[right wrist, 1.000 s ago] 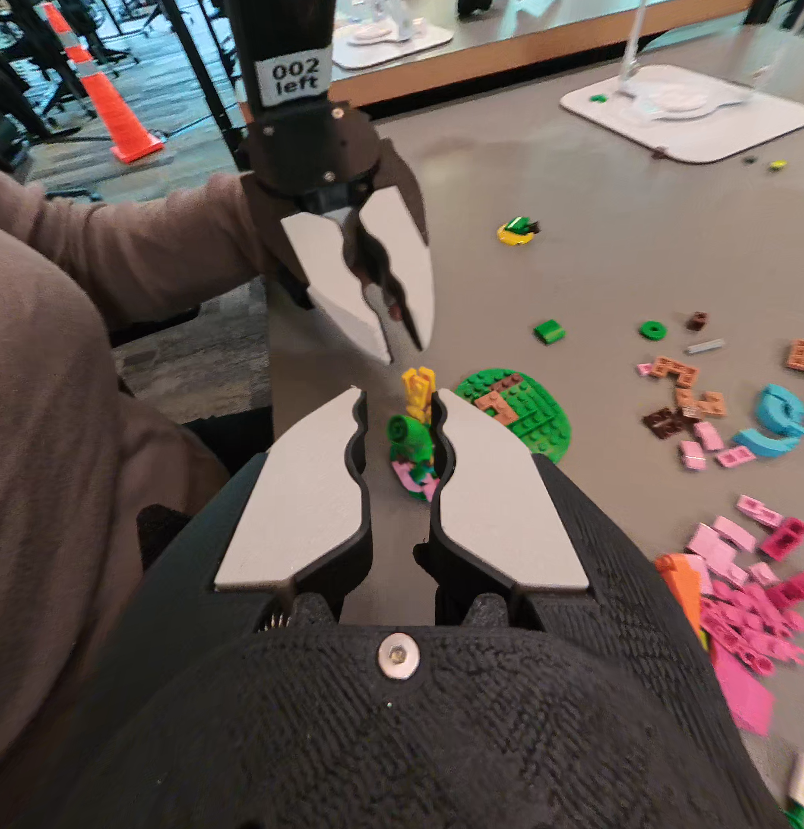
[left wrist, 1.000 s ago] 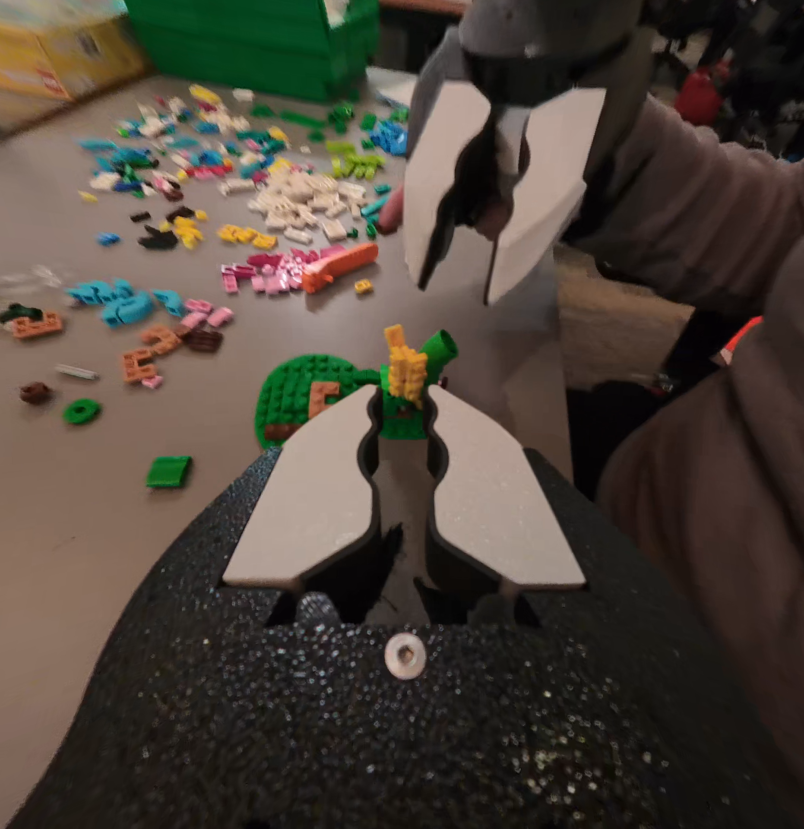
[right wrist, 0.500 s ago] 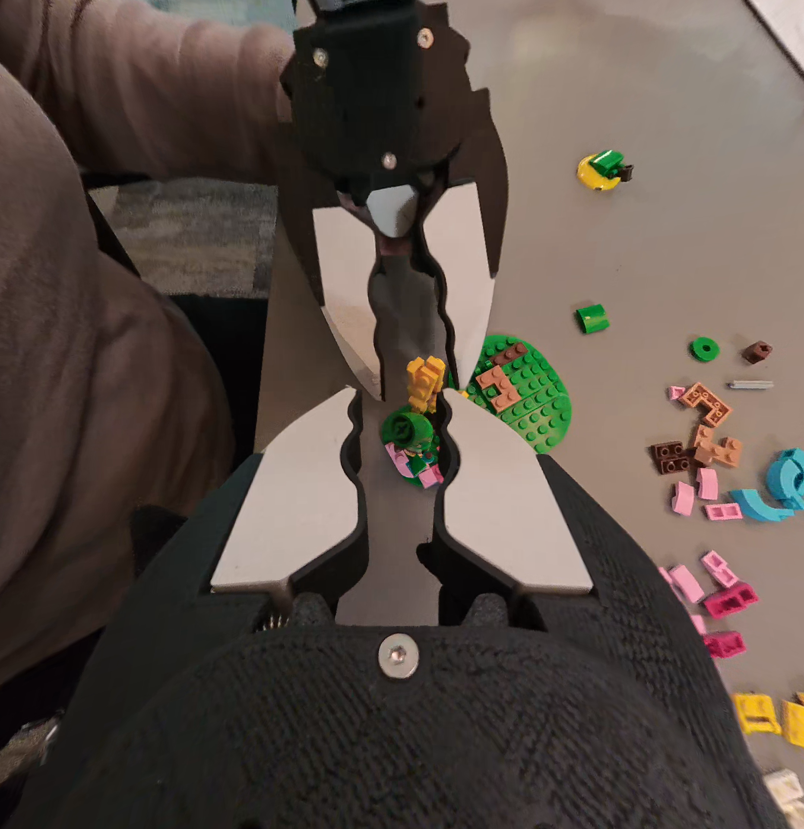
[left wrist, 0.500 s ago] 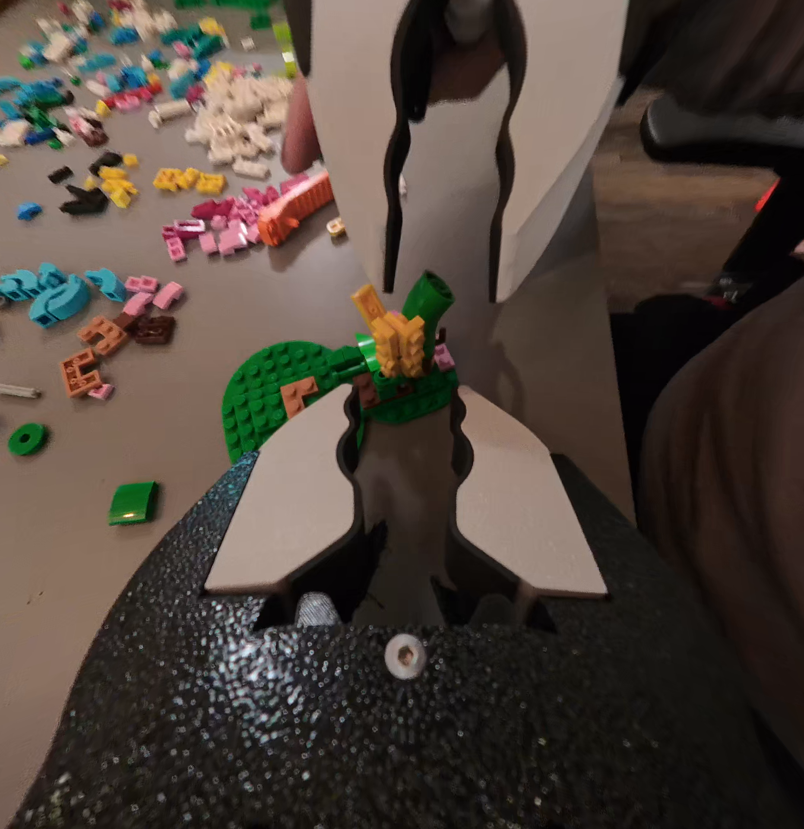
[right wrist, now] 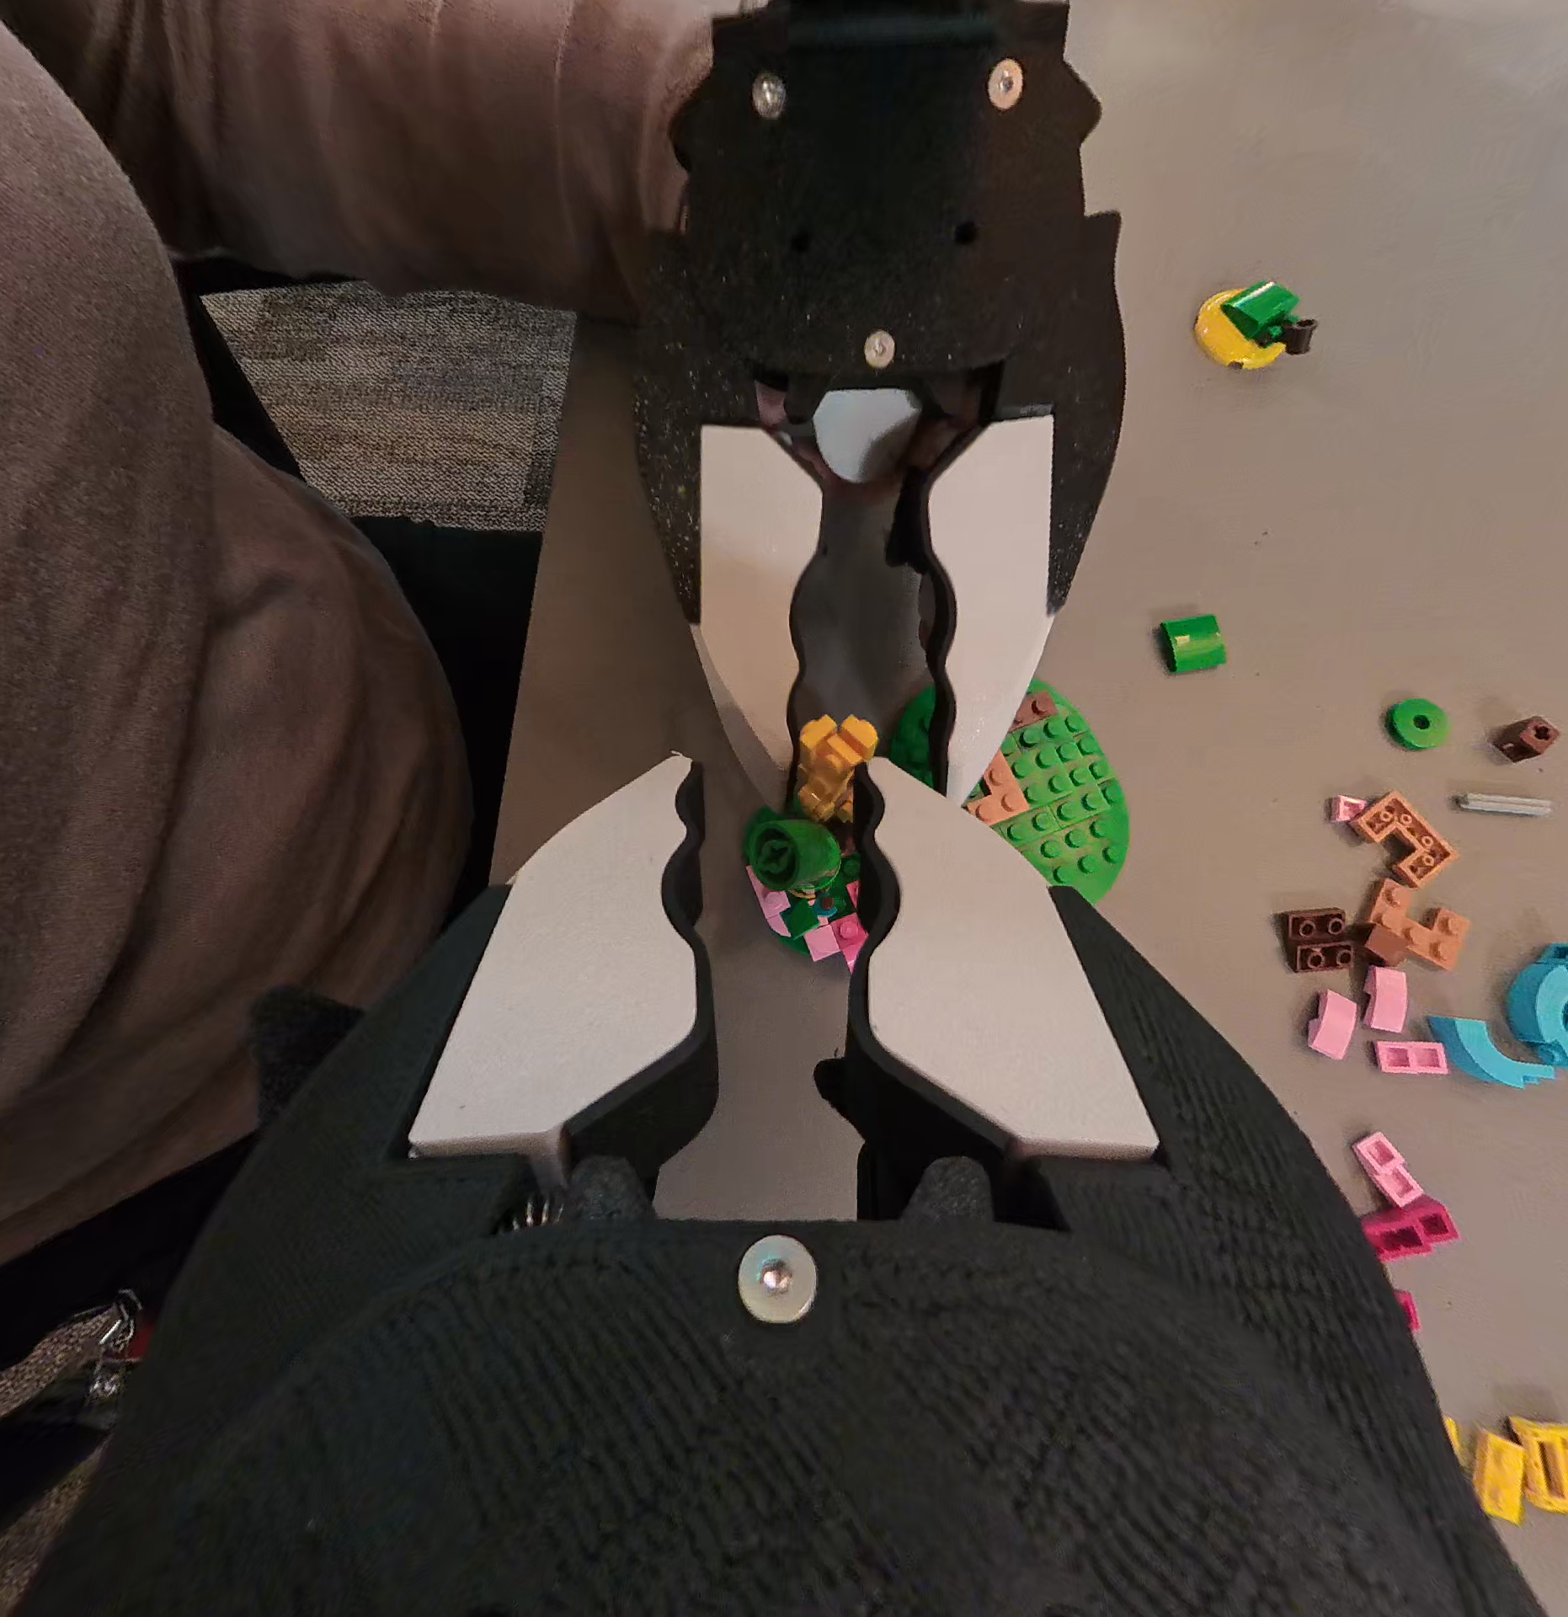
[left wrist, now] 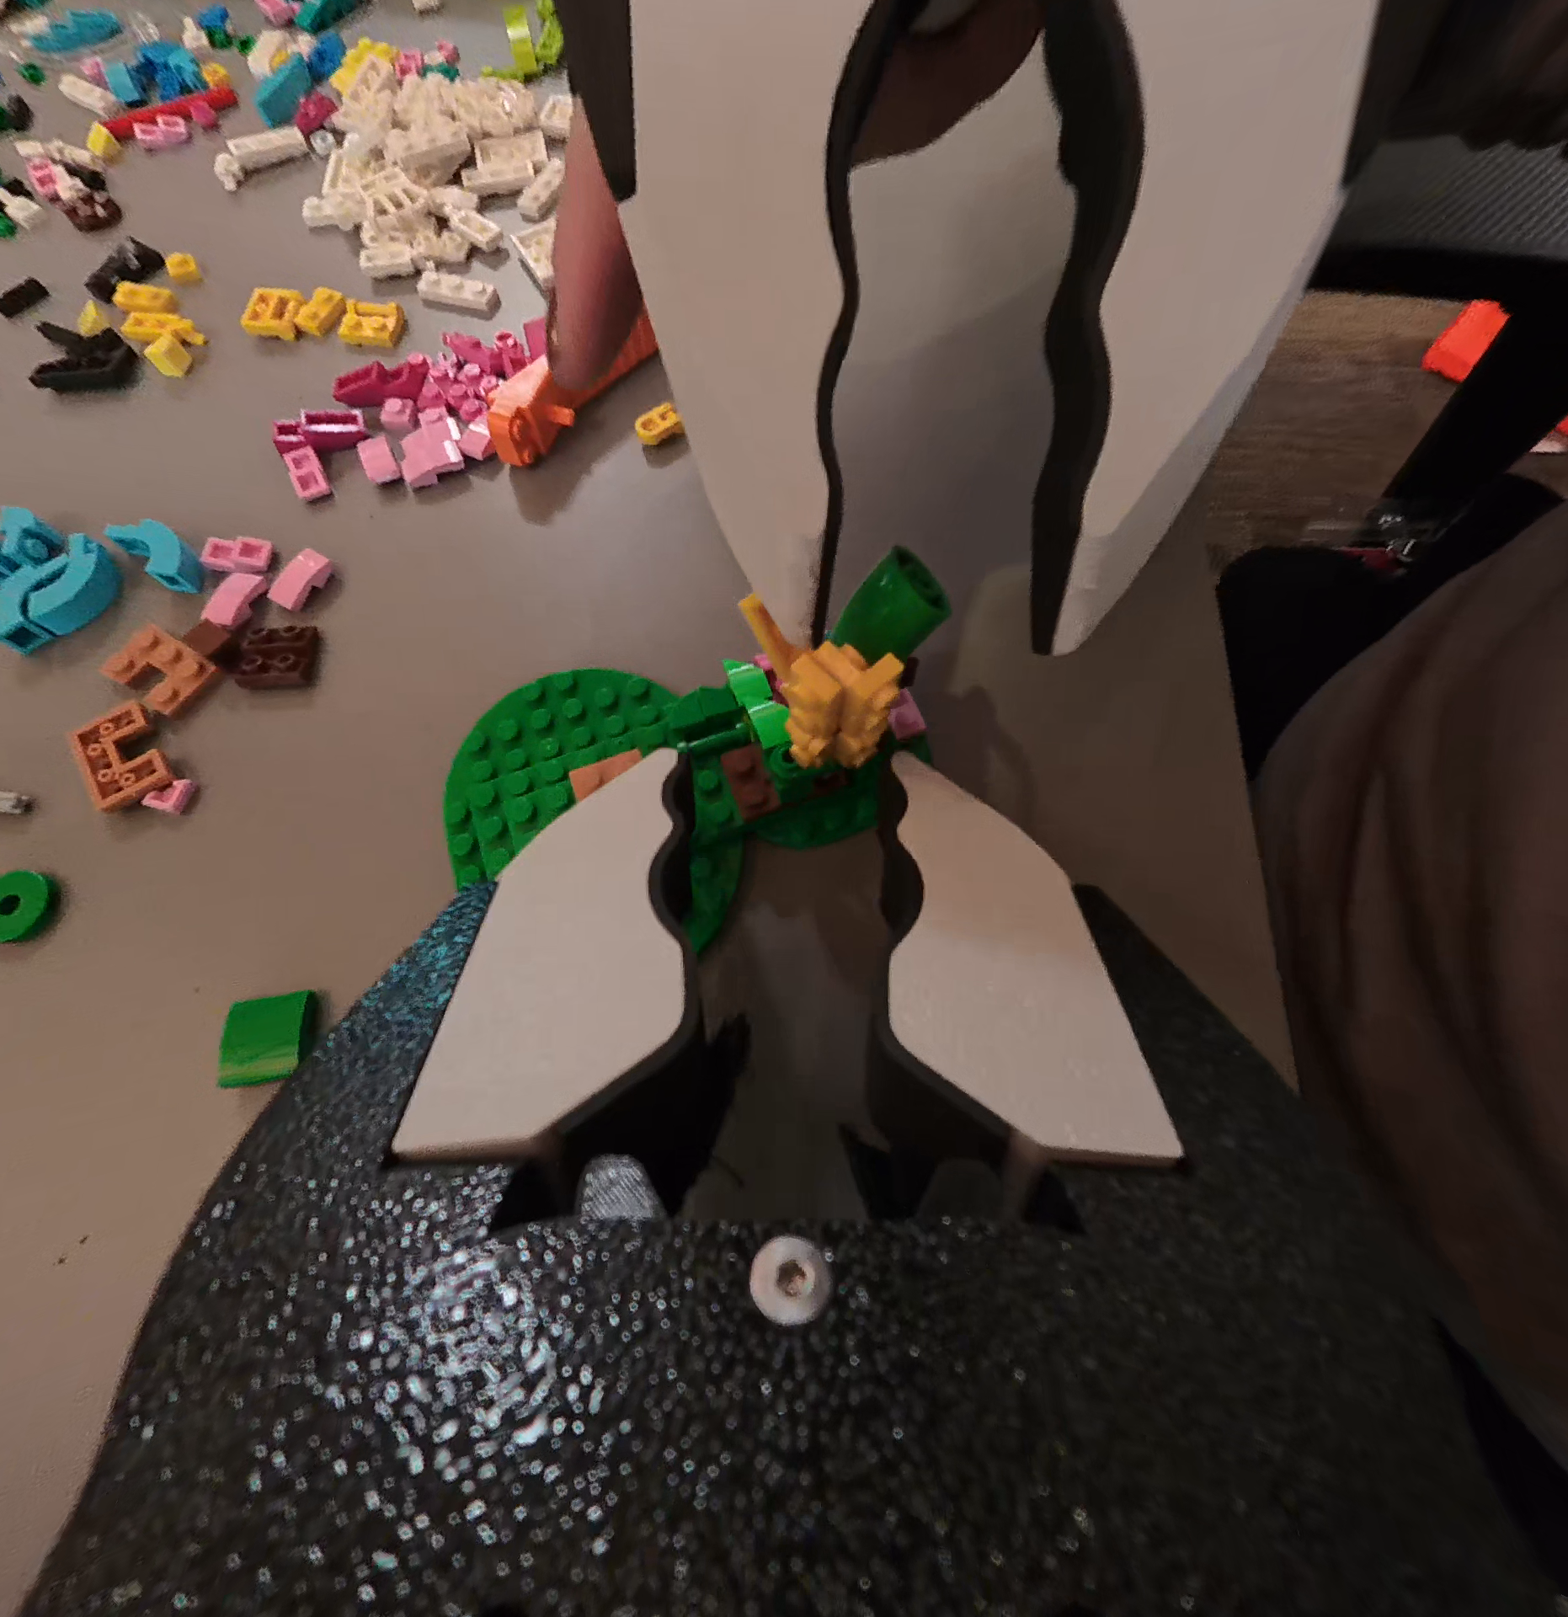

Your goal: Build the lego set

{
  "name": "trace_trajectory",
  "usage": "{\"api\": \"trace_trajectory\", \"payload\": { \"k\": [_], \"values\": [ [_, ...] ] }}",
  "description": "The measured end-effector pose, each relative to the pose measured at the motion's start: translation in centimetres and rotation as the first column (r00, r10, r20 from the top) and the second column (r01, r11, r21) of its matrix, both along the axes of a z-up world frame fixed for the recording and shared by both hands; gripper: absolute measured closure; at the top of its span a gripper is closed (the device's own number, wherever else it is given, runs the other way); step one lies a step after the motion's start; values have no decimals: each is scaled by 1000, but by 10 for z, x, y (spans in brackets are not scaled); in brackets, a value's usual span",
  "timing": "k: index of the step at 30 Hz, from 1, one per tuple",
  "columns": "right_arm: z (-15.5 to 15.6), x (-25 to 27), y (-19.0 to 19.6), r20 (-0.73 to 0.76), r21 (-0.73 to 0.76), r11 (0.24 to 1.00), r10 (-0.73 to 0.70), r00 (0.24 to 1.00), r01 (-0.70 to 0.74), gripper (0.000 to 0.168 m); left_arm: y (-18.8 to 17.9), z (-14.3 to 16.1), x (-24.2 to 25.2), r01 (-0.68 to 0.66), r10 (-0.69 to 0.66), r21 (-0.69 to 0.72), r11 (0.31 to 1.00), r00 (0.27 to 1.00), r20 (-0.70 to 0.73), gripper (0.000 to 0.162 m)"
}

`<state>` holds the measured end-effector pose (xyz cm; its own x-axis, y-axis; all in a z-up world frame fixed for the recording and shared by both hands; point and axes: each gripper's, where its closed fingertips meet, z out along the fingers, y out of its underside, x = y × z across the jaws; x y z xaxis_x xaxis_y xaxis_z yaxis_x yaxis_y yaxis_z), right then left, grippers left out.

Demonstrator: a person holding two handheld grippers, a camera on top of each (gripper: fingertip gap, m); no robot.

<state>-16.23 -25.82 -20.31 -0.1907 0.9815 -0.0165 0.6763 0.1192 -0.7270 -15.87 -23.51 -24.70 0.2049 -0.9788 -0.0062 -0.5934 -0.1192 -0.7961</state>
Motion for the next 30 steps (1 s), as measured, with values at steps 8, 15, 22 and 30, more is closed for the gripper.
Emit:
{"api": "trace_trajectory", "payload": {
  "k": [8,15,22,30],
  "values": [
    [0,-2,0,-13,3,1000,5,1000,-5,138,3,-8,0,-14,13,-22,1000,999,-51,124],
    [0,-1,-2,-29,0,1000,23,999,-23,140,2,-10,0,-9,8,-9,1000,994,-105,119],
    [0,-2,1,-51,50,998,31,998,-28,148,-2,-9,2,-5,1,-54,999,997,-81,114],
    [0,-4,6,-67,119,993,25,997,-17,160,-8,-7,0,30,-37,-85,996,997,-72,104]
  ]
}}
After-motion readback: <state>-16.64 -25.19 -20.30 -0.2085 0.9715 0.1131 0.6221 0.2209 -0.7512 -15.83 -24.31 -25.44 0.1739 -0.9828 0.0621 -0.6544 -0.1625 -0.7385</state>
